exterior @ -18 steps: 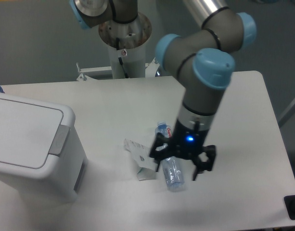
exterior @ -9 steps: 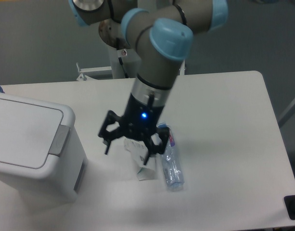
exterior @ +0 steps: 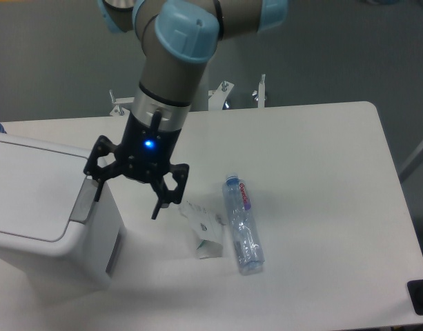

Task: Open the trash can
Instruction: 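Push the gripper fingers against the lid edge to flip it open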

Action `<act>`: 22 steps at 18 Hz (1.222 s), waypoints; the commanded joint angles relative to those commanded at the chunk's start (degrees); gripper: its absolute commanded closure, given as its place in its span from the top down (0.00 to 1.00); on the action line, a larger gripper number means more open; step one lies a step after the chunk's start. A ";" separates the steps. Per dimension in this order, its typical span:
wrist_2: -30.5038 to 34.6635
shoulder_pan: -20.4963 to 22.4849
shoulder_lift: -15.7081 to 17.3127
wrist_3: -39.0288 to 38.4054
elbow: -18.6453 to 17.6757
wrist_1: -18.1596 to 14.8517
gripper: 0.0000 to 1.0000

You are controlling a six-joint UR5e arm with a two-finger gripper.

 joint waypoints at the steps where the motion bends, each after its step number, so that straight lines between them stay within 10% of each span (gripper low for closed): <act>1: 0.00 -0.09 -0.17 0.26 0.00 0.09 1.00; 6: 0.00 -0.53 -1.75 0.00 -0.18 4.56 1.00; 22: 0.53 -0.97 -1.85 0.09 -1.49 4.92 1.00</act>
